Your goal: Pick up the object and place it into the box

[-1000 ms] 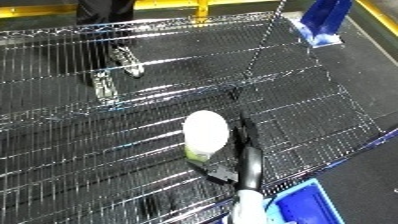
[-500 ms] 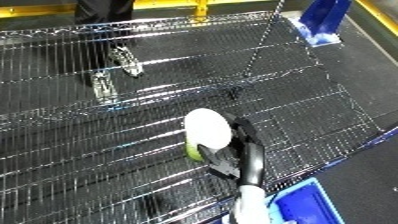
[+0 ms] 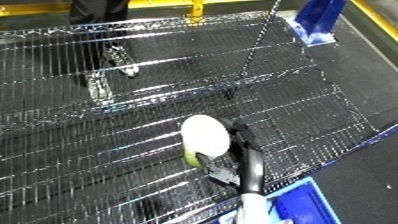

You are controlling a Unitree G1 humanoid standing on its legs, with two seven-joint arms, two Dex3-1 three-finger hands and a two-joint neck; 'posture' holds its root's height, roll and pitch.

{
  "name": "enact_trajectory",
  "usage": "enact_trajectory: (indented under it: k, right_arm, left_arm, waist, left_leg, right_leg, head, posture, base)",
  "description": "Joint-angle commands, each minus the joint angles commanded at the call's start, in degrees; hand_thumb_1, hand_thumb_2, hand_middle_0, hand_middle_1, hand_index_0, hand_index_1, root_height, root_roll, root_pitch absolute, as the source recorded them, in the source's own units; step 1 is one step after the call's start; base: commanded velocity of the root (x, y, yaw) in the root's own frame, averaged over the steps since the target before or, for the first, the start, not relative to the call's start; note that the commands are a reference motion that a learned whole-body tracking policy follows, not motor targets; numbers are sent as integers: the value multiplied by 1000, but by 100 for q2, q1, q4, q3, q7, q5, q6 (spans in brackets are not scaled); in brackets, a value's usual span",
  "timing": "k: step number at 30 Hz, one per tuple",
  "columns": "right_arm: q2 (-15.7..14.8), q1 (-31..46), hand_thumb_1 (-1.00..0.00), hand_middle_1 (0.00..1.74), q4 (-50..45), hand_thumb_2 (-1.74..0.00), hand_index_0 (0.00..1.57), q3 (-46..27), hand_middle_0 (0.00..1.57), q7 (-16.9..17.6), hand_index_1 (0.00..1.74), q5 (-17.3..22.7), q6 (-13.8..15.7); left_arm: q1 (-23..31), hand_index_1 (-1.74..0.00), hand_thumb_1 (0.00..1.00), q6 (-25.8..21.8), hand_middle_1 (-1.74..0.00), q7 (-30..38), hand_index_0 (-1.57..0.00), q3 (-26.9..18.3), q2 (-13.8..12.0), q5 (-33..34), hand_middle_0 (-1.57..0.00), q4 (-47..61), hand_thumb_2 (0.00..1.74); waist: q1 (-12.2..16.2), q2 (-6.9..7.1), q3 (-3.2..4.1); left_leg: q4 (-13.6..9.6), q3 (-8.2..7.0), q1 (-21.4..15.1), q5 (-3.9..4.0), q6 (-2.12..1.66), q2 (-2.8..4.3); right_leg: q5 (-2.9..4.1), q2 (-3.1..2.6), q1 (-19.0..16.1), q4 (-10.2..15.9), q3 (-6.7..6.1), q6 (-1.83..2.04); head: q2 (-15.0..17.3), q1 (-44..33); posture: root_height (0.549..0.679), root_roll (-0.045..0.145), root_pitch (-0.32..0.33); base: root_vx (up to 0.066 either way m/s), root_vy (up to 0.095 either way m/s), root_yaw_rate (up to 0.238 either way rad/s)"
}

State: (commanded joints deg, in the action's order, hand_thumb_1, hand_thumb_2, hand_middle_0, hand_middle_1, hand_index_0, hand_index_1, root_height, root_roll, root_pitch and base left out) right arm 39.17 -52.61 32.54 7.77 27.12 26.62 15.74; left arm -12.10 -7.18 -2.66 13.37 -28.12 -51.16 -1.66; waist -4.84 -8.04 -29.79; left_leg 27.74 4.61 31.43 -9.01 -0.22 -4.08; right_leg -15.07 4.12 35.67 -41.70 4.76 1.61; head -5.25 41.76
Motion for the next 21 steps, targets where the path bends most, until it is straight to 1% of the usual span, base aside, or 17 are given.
enact_trajectory:
  k: [5, 12, 15, 17, 18, 21]
  right_arm:
    - [-106, 598, -650, 1131, -866, -1131, 1020, -317, 1020, 44, 1131, -169, -20]
    - [-332, 1317, -650, 1131, -1796, -1131, 1020, -686, 1020, 184, 1131, -355, -29]
    - [-455, 1644, -650, 1131, -2062, -1131, 1020, -829, 1020, 224, 1131, -355, -3]
    - [-554, 1883, -650, 1131, -2244, -1131, 1020, -917, 1020, 247, 1131, -356, 13]
    - [-611, 2015, -650, 1131, -2349, -1131, 1020, -952, 1020, 279, 1131, -377, 19]
    - [-767, 2433, -650, 1131, -2617, -1131, 1020, -1065, 1020, 357, 1131, -442, 78]
  left_arm:
    - [16, -1740, 1000, 2, -1740, 12, -1570, -127, 96, 100, -1570, -77, 1740]
    - [26, -1740, 1000, -21, -1740, -3, -1570, -259, 232, 195, -1570, -301, 1740]
    - [36, -1740, 1000, -37, -1740, -31, -1570, -313, 294, 226, -1570, -388, 1740]
    - [48, -1740, 1000, -48, -1740, -67, -1570, -363, 335, 248, -1570, -430, 1740]
    - [51, -1740, 1000, -50, -1740, -75, -1570, -386, 356, 259, -1570, -439, 1740]
    - [53, -1740, 1000, -66, -1740, -83, -1570, -433, 429, 307, -1570, -469, 1740]
  waist:
    - [172, 128, 0]
    - [400, 273, 0]
    - [502, 324, 0]
    - [573, 354, 0]
    - [616, 368, 0]
    - [756, 404, 0]
  left_leg:
    - [-132, -41, -315, 1, -30, 50]
    - [-249, -100, -749, -35, -66, 139]
    - [-288, -134, -935, -61, -80, 177]
    - [-311, -164, -1052, -83, -88, 200]
    - [-330, -186, -1119, -93, -89, 215]
    - [-395, -245, -1324, -117, -91, 266]
  right_leg:
    - [54, -12, -315, 226, -25, 28]
    - [127, -4, -737, 477, -105, 56]
    - [159, 6, -913, 576, -146, 71]
    - [177, 9, -1019, 642, -176, 80]
    - [189, 11, -1077, 682, -197, 83]
    - [219, 9, -1251, 785, -273, 102]
  head:
    - [239, -21]
    - [832, 80]
    - [888, 168]
    - [979, 192]
    - [1160, 234]
    - [1526, 265]
  posture:
    - [647, 57, 174]
    - [654, 60, 136]
    - [656, 61, 119]
    - [658, 62, 110]
    - [658, 62, 105]
    - [661, 62, 89]
  base:
    - [-40, 36, -82]
    - [-34, 47, -93]
    - [-21, 50, -108]
    - [-21, 57, -128]
    - [-24, 80, -157]
    - [-12, 81, -170]
